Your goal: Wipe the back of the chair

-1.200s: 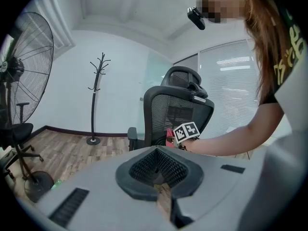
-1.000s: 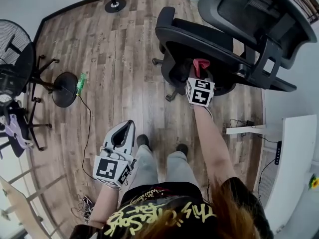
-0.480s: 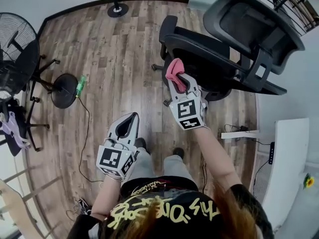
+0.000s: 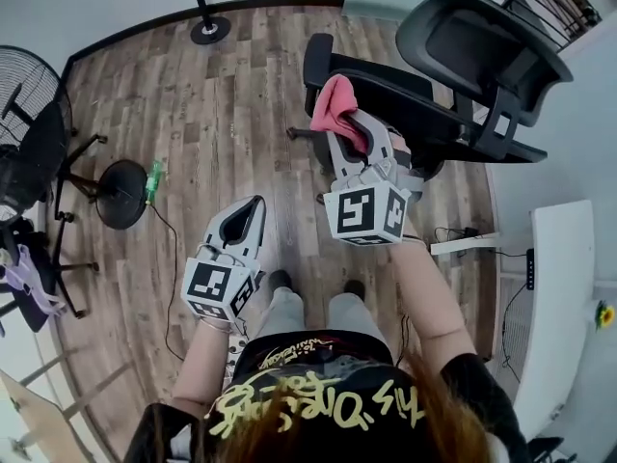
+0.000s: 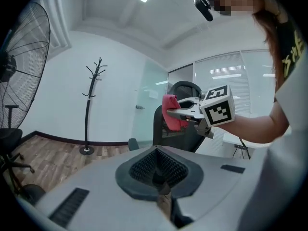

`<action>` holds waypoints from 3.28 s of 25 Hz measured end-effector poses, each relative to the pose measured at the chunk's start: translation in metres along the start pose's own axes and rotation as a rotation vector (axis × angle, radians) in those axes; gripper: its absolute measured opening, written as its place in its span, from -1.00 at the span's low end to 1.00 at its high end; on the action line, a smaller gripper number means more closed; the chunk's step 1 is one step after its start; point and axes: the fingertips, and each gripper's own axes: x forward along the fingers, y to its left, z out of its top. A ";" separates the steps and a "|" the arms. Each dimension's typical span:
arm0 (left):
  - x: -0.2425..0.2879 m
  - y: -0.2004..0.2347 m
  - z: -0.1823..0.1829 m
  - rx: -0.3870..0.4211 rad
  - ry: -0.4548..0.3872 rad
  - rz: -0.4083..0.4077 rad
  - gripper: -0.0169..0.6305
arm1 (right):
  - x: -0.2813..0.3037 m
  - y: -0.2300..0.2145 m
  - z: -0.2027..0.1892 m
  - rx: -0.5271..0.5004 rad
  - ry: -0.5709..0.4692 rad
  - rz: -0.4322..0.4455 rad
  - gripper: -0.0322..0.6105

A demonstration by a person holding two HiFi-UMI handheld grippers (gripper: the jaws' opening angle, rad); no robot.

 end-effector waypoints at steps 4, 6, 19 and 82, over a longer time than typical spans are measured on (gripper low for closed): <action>-0.008 0.010 -0.008 -0.012 0.017 -0.007 -0.97 | 0.021 -0.007 -0.004 -0.090 0.071 -0.055 -0.71; -0.012 0.014 -0.014 -0.020 0.030 -0.009 -0.97 | 0.030 -0.006 -0.010 -0.114 0.097 -0.067 -0.71; -0.014 0.051 -0.063 -0.071 0.124 0.060 -0.97 | 0.077 0.060 -0.114 -0.119 0.269 0.015 -0.71; 0.043 -0.037 -0.030 0.049 0.086 -0.010 -0.97 | -0.038 0.085 -0.141 0.526 0.040 0.118 -0.71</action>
